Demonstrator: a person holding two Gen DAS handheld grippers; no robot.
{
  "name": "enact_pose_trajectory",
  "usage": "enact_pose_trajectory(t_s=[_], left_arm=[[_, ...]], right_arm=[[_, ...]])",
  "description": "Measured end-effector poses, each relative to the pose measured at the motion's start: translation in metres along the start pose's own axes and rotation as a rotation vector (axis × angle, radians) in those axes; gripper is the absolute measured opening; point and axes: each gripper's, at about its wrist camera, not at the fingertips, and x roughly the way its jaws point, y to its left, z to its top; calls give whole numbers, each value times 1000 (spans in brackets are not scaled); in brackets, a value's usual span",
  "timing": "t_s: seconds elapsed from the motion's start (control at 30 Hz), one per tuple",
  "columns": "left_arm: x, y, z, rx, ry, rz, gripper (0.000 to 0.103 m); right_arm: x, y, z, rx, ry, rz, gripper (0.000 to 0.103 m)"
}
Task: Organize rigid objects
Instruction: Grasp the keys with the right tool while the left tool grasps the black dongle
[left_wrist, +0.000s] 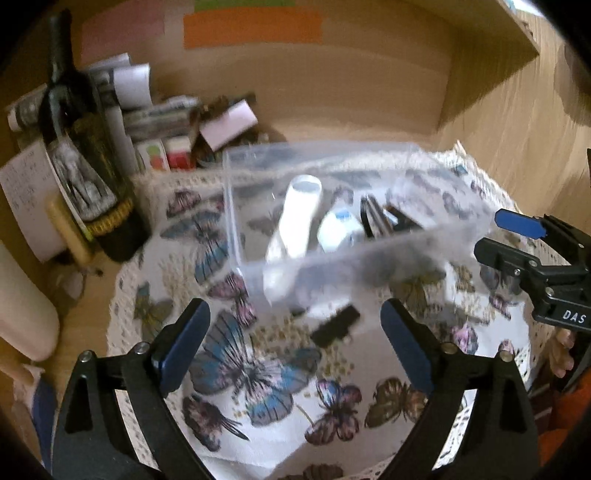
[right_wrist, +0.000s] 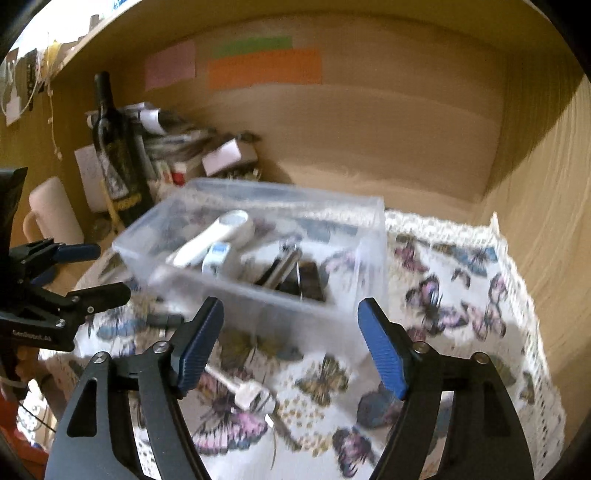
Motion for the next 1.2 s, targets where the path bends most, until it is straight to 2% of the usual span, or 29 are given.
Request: enact_pose_trajectory(t_s=[0.17,0.23,0.3,0.43,0.53,0.67,0.73,0.8,0.83,0.97,1.0,1.2], left_arm=[[18,-8,-8,26,63,-23,94],[24,-11,-8,37,81,-24,90],[32,-14,-8,52,113,-34,78],[44,-16,-9,54,151,-48,74],[50,-18,-9,59,162,-51,68],[53,-22,-10,83,145,-40,60],[53,-23,-11,94,132,-40,55],[53,-25,-11,103,124,-53,40],[54,-26,-10,104,122,-60,36],[52,-22,-10,89,113,-77,30],[51,-21,-10,85,110,-83,19],[44,-18,-10,73,114,-88,19]], right_arm=[[9,8,-17,0,59,22,73],[14,11,-24,4,86,33,73],[19,13,-29,8,112,43,73],[29,16,-38,15,159,58,73],[37,20,-41,16,192,75,72],[44,28,-41,-25,206,46,61],[44,30,-41,-35,204,44,49],[44,29,-41,-29,196,39,38],[44,27,-41,-23,194,40,32],[42,21,-39,8,178,63,28],[42,20,-39,12,174,64,28],[35,18,-39,17,147,60,25]])
